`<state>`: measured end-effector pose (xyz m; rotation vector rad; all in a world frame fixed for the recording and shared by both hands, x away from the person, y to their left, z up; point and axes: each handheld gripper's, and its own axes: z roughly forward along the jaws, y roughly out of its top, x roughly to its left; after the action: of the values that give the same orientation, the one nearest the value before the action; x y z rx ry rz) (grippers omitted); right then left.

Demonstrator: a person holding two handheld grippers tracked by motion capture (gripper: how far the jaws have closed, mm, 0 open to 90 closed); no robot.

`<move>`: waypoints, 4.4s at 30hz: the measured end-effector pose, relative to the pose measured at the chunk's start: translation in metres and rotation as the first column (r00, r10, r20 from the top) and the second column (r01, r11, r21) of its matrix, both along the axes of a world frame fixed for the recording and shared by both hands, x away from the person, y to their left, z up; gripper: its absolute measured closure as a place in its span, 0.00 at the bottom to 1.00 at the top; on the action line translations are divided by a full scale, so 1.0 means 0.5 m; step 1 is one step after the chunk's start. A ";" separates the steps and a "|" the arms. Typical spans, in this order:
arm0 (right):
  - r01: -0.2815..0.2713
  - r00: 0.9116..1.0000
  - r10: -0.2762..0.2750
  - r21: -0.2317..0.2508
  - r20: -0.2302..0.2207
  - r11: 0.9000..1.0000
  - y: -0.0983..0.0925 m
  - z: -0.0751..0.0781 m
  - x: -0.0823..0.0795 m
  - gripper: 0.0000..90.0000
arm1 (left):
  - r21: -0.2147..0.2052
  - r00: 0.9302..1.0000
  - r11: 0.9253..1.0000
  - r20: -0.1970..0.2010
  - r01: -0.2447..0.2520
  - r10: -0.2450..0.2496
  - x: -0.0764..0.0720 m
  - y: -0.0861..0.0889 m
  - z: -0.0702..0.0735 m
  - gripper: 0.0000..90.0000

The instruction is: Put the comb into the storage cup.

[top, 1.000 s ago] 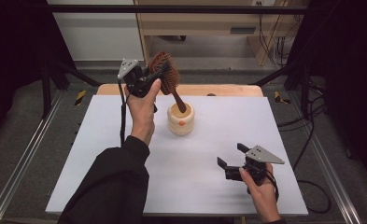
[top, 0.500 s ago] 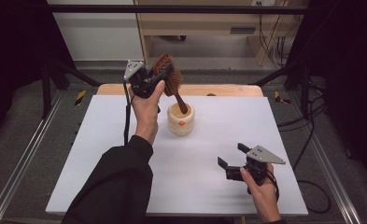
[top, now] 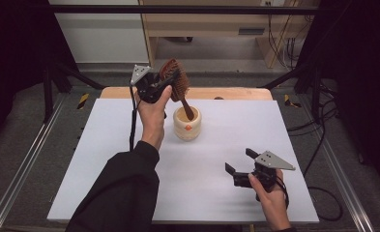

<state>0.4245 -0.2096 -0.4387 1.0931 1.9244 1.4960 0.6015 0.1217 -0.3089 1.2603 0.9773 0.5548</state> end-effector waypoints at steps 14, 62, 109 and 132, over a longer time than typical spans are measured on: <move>-0.003 1.000 0.003 0.004 -0.002 1.000 -0.001 -0.001 0.001 0.05 | 0.010 1.000 1.000 -0.018 0.000 0.000 0.005 -0.002 -0.019 0.57; -0.013 1.000 0.013 -0.001 -0.014 1.000 0.001 -0.004 0.002 0.05 | 0.014 0.997 1.000 -0.074 0.018 -0.017 0.011 -0.015 -0.076 0.57; -0.020 1.000 0.020 -0.002 -0.017 1.000 0.001 -0.004 0.003 0.05 | 0.002 0.994 0.999 -0.109 0.032 -0.032 0.012 -0.029 -0.104 0.57; -0.025 0.999 0.024 -0.006 -0.020 1.000 0.002 -0.006 0.004 0.05 | 0.000 0.993 0.999 -0.113 0.035 -0.035 0.012 -0.035 -0.113 0.57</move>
<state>0.4263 -0.2085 -0.4416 1.0900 1.9613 1.4970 0.6075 0.1043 -0.3656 1.3192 1.0475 0.4610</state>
